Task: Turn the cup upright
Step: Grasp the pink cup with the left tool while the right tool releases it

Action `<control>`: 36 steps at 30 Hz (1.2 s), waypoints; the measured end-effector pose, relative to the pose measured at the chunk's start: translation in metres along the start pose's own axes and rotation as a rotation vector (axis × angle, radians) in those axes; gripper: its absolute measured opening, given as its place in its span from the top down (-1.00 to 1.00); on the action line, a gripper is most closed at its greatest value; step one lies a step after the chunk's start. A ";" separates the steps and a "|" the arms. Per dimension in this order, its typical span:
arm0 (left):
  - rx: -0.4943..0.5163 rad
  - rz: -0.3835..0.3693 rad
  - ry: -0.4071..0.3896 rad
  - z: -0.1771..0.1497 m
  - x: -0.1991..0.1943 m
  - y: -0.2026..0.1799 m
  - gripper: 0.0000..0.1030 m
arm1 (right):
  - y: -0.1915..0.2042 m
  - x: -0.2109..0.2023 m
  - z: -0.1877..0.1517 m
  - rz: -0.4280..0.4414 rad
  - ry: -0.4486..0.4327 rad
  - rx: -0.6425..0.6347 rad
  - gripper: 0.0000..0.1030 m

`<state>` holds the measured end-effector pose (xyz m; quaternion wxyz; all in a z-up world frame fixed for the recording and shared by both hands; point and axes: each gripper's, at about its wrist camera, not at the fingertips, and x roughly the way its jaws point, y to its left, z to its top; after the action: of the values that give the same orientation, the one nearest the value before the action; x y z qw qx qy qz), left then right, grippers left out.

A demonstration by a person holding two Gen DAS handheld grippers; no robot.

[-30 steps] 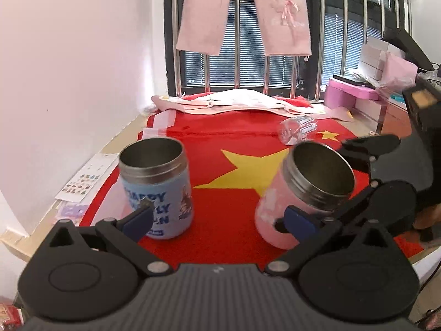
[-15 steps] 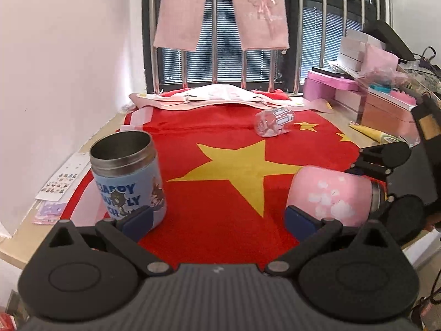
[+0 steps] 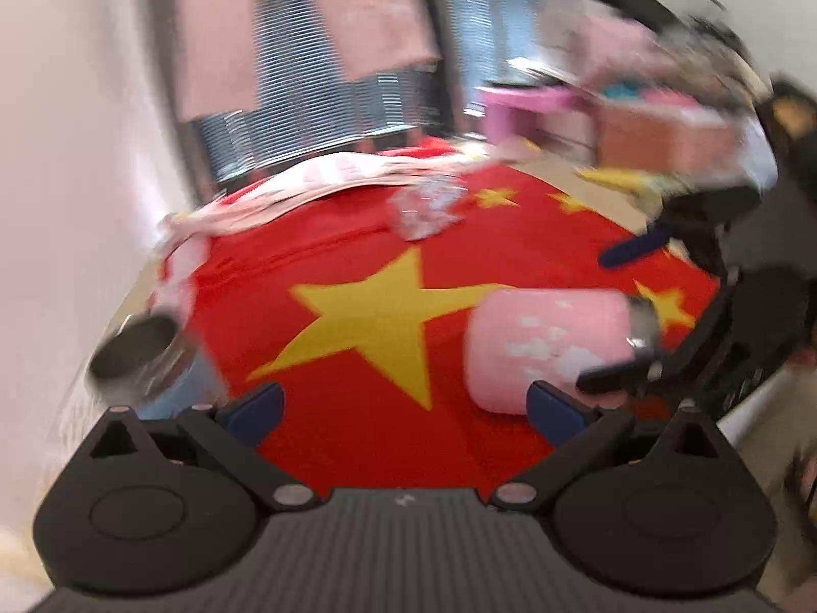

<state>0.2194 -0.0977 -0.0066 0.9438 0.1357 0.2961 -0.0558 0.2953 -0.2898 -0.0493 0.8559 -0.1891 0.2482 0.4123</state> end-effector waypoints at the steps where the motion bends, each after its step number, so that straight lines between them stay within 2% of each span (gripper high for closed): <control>1: 0.068 -0.012 -0.002 0.004 0.003 -0.005 -1.00 | -0.001 -0.007 -0.003 -0.024 -0.012 0.039 -0.95; 8: 0.505 -0.175 0.013 0.020 0.031 -0.042 -1.00 | 0.002 -0.047 -0.036 -0.198 -0.100 0.375 -0.99; 11: 0.675 -0.248 0.006 0.022 0.041 -0.057 -1.00 | 0.011 -0.055 -0.051 -0.257 -0.123 0.460 -0.99; 17: 0.977 -0.346 0.034 0.021 0.061 -0.076 -1.00 | 0.024 -0.049 -0.058 -0.377 -0.077 0.508 -0.99; 23: 1.224 -0.421 0.085 0.016 0.088 -0.086 -1.00 | 0.032 -0.046 -0.062 -0.402 -0.039 0.517 -0.99; 27: 1.321 -0.466 0.146 0.011 0.111 -0.094 -1.00 | 0.029 -0.045 -0.068 -0.418 -0.029 0.541 -0.99; 29: 1.322 -0.504 0.159 0.016 0.115 -0.096 -0.82 | 0.027 -0.043 -0.070 -0.422 -0.021 0.548 -0.99; 30: 1.322 -0.509 0.175 0.020 0.116 -0.097 -0.76 | 0.026 -0.042 -0.071 -0.422 -0.018 0.551 -0.99; 33: 1.376 -0.494 0.187 0.016 0.115 -0.099 -0.75 | 0.022 -0.041 -0.073 -0.419 -0.015 0.555 -0.99; 34: 1.365 -0.492 0.194 0.016 0.114 -0.099 -0.75 | 0.022 -0.041 -0.074 -0.416 -0.019 0.558 -0.99; 36: 1.278 -0.494 0.238 0.020 0.112 -0.098 -0.75 | 0.019 -0.042 -0.075 -0.410 -0.025 0.561 -0.99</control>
<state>0.3034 -0.2001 -0.0771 0.5996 0.5987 0.3289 -0.4170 0.2371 -0.3437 -0.0879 0.9427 0.0127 0.2980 0.1497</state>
